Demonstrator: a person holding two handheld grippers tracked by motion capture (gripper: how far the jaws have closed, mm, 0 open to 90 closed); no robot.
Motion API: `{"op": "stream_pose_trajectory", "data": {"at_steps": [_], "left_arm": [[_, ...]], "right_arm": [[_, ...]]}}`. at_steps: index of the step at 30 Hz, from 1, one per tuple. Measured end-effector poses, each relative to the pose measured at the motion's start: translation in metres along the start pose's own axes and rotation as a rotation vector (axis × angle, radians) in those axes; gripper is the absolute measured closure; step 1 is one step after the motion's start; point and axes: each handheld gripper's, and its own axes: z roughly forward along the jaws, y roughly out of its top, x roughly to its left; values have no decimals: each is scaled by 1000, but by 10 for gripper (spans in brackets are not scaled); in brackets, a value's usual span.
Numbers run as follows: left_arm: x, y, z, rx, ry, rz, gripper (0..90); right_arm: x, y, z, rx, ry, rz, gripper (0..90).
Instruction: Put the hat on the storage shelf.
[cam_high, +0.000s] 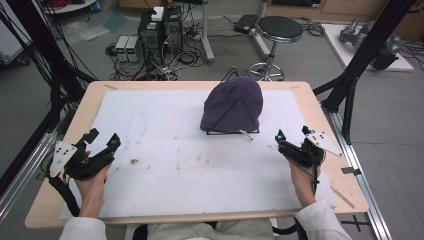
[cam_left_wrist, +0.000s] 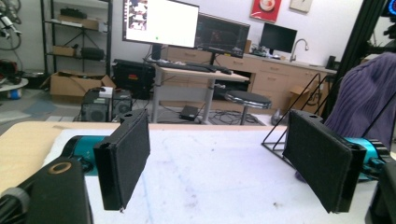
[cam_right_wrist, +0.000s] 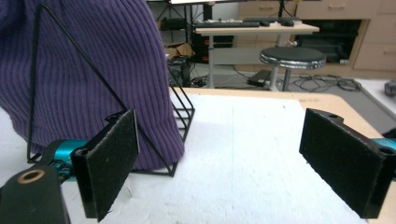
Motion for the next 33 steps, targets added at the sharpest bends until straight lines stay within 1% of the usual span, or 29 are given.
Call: {"op": "stream_pose_trajectory", "data": {"at_steps": [2, 5, 8, 10, 11, 12, 13, 15, 20, 23, 29, 33], "left_arm": [[2, -4, -4, 1, 9, -1, 229], [6, -12, -9, 3, 30, -5, 229], [8, -17, -12, 9, 40, -12, 229], [9, -21, -15, 6, 40, -24, 229], [9, -23, -17, 2, 44, -25, 229], [9, -25, -17, 5, 47, -22, 229], [10, -27, -18, 11, 49, -21, 229], [11, -27, -18, 10, 45, -28, 229], [10, -27, -19, -5, 43, -27, 229], [11, -27, -20, -6, 44, -27, 229], [13, -26, -26, -19, 55, -38, 230], [14, -26, -27, -18, 58, -39, 230]], "right_arm": [[0, -5, -1, 7, -6, 16, 112], [1, -12, -4, 4, -21, 13, 112], [2, -19, -5, 15, -26, 4, 112], [2, -23, -4, 27, -28, 16, 112], [3, -24, -4, 35, -31, 23, 112], [2, -25, -4, 35, -36, 18, 112], [2, -26, -4, 37, -39, 25, 112], [2, -27, -5, 35, -42, 23, 112], [4, -27, -6, 18, -45, 20, 112], [4, -27, -5, 23, -45, 14, 112], [4, -26, -4, 22, -43, 28, 112], [5, -26, -4, 24, -40, 31, 112]]}}
